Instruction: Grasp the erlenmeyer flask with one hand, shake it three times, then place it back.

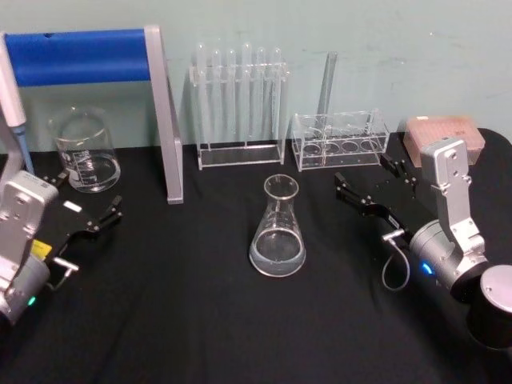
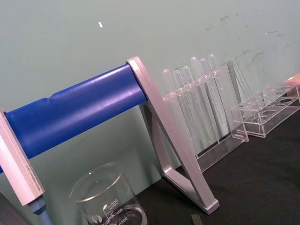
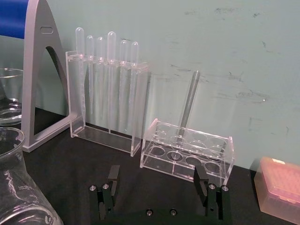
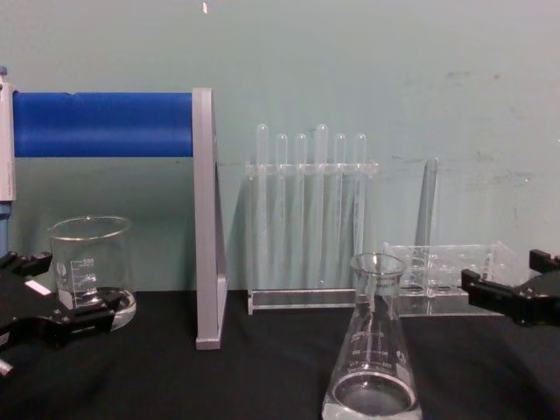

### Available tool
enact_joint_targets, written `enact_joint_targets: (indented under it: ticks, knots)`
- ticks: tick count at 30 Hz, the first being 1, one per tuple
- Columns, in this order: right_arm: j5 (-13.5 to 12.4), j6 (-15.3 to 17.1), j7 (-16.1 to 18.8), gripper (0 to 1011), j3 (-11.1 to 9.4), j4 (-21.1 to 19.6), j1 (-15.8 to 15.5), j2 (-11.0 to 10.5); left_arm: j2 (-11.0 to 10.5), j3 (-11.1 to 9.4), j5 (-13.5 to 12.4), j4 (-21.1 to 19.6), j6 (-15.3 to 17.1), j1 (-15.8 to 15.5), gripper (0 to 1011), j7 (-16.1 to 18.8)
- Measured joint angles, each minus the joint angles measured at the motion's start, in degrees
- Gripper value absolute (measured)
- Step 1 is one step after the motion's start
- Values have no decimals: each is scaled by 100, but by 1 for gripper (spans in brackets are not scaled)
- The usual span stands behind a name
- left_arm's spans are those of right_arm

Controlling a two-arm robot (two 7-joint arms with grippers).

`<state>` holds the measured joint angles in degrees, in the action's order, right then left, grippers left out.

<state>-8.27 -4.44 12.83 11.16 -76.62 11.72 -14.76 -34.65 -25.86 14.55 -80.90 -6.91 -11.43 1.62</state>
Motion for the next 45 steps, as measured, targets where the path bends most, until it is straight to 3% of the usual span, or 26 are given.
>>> enact_joint_targets:
  ticks: [45]
  knots:
    - [-36, 8, 6, 1000, 5, -23, -10, -9, 0, 0, 0, 0, 0, 0, 1001, 0]
